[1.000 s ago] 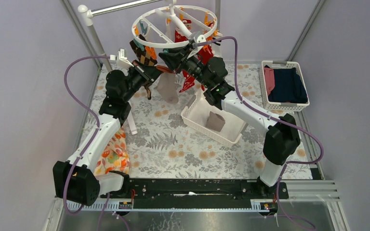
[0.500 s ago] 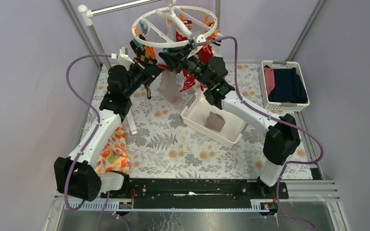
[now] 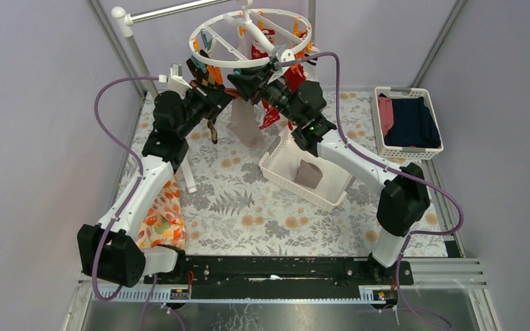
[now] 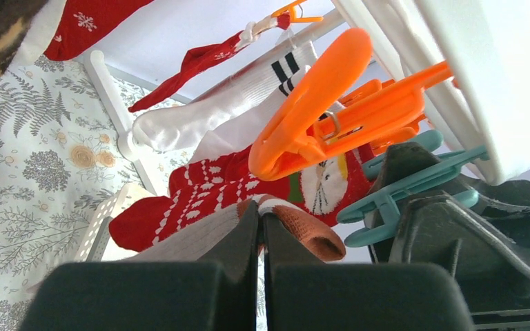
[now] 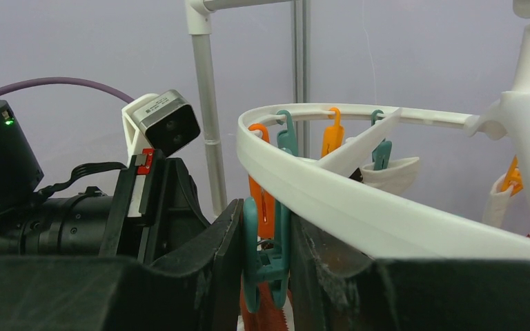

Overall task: Clip the socks to the hanger
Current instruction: Clamp the sock onto the hanger.

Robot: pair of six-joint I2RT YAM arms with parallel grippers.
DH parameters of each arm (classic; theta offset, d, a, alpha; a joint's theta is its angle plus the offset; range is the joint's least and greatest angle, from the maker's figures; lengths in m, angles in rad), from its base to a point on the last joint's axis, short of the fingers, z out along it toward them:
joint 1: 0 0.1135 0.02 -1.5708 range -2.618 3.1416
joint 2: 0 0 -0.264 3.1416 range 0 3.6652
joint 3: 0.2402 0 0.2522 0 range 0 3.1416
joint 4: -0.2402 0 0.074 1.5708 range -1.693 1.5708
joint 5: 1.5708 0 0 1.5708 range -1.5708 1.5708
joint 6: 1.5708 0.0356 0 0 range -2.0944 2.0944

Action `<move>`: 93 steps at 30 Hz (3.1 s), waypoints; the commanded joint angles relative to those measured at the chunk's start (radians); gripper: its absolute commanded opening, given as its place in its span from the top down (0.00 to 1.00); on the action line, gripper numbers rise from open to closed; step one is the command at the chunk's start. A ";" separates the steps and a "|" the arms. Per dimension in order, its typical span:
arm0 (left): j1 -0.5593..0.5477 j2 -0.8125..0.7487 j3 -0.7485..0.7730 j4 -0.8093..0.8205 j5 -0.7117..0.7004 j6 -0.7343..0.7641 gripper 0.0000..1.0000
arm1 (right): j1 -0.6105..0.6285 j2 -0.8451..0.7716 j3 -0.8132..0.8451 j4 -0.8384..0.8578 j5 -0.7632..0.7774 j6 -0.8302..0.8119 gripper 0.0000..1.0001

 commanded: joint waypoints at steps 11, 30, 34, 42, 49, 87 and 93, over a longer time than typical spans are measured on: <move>0.002 0.033 0.058 0.006 0.009 -0.041 1.00 | -0.008 0.009 0.057 0.010 -0.037 -0.040 0.91; -0.021 -0.001 0.053 0.008 0.009 -0.054 1.00 | 0.000 -0.009 0.033 0.009 0.001 -0.143 0.92; -0.025 -0.016 0.043 0.008 0.012 -0.054 1.00 | 0.000 -0.014 0.027 0.011 0.013 -0.153 0.92; -0.031 -0.040 -0.003 0.028 0.018 -0.065 1.00 | 0.000 -0.025 0.007 0.042 0.039 -0.161 0.92; -0.032 -0.027 -0.021 0.043 0.025 -0.080 1.00 | 0.000 -0.042 -0.029 0.111 0.019 -0.165 0.92; 0.013 -0.024 -0.099 0.282 0.242 -0.289 1.00 | -0.023 -0.038 -0.074 0.229 -0.180 -0.201 0.91; 0.016 -0.030 -0.121 0.326 0.266 -0.315 1.00 | -0.031 -0.037 -0.075 0.246 -0.186 -0.195 0.90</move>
